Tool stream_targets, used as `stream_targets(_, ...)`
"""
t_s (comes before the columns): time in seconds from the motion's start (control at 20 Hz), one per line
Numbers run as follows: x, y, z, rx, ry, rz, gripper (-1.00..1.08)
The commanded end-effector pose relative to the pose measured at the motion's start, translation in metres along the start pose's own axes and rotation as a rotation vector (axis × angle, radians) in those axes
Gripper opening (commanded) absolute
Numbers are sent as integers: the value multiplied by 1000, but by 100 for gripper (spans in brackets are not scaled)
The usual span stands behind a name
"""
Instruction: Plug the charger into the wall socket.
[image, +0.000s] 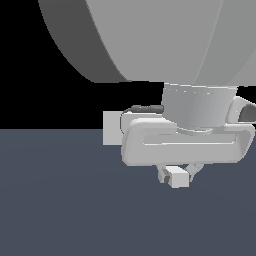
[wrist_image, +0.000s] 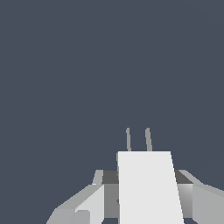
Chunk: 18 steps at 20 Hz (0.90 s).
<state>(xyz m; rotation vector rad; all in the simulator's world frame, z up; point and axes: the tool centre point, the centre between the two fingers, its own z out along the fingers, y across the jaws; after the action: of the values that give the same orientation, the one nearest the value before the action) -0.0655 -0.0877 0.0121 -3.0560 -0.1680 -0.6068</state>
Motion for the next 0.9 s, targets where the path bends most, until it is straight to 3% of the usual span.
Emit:
stream_targets(0.0, 0, 2, 0, -2, 0, 3, -100)
stream_targets(0.4, 4, -5, -2, -2, 0, 6, -100)
stream_targets(0.85, 27, -29, -13, -13, 3, 37, -100)
